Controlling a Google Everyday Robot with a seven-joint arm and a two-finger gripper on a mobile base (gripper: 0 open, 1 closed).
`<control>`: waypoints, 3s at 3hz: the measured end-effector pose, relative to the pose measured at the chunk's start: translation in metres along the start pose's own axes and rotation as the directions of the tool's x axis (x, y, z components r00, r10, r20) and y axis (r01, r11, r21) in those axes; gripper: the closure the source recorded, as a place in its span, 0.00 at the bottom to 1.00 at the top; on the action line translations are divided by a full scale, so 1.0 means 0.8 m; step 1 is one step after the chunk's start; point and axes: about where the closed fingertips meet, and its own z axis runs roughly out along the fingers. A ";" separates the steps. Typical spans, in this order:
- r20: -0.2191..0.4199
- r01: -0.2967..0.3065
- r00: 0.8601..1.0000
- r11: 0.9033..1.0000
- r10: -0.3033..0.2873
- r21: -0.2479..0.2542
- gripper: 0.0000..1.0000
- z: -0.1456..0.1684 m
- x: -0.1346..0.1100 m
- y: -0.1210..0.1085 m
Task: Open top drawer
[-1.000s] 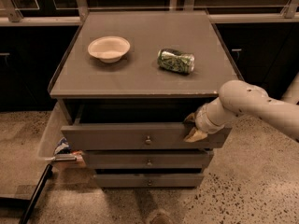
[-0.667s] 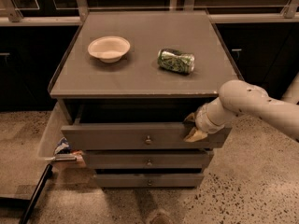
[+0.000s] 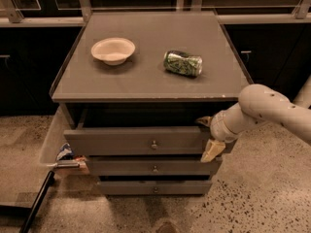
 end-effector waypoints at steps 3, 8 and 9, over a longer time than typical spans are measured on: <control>0.058 -0.023 0.998 1.000 0.024 -0.011 0.94 -0.049 0.019 0.109; 0.081 -0.011 0.997 0.999 0.014 -0.032 0.71 -0.069 0.027 0.171; 0.086 -0.004 0.996 1.000 0.006 -0.028 0.94 -0.086 0.031 0.210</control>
Offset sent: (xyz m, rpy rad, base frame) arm -0.0980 -0.0438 0.0159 0.0614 0.0088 -0.0185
